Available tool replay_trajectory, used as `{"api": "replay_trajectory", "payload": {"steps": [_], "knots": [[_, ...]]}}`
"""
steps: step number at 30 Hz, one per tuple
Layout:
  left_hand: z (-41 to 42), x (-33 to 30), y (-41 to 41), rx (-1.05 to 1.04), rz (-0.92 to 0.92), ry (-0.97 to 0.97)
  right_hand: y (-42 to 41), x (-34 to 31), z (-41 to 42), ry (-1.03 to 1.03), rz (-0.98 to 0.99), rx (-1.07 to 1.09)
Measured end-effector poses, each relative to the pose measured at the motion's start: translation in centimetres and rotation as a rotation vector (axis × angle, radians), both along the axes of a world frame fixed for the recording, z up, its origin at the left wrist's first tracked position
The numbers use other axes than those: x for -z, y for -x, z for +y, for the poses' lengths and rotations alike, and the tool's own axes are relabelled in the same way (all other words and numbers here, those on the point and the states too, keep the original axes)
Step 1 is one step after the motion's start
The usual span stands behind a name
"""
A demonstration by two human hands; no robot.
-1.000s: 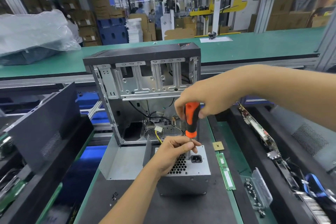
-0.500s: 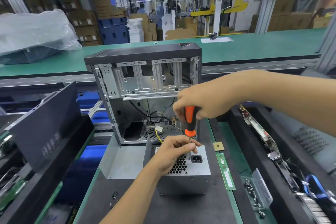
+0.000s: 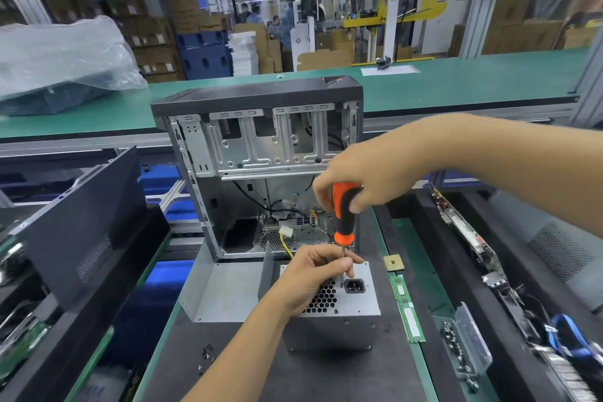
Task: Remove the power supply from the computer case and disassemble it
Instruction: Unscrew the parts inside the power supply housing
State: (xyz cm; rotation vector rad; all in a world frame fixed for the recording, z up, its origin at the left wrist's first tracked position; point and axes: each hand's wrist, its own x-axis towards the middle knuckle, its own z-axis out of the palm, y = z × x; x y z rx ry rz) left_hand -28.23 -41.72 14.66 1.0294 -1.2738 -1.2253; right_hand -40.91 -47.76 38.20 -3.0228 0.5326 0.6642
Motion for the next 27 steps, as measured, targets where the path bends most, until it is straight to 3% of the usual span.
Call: {"api": "replay_trajectory", "payload": {"steps": [2, 7, 10, 15, 22, 25, 27], "knots": [[0.0, 0.1, -0.1, 0.006, -0.006, -0.003, 0.1, -0.2, -0.1, -0.032, -0.026, -0.004], [-0.1, 0.1, -0.2, 0.013, -0.014, -0.014, 0.0, 0.9, 0.6, 0.171, -0.11, 0.205], [0.0, 0.0, -0.1, 0.014, -0.016, -0.021, -0.2, 1.4, 0.4, 0.246, -0.071, 0.157], [0.0, -0.1, 0.0, 0.011, 0.001, -0.026, 0.1, -0.3, 0.0, -0.031, 0.01, -0.018], [0.1, -0.2, -0.1, 0.014, -0.018, -0.01, -0.4, 1.1, 0.6, 0.141, -0.088, 0.21], [0.2, -0.3, 0.0, 0.004, -0.023, -0.004, -0.5, 1.1, 0.2, 0.16, -0.023, 0.102], [0.2, -0.2, 0.0, 0.003, -0.018, -0.001, -0.3, 0.3, 0.1, 0.052, 0.009, 0.044]]}}
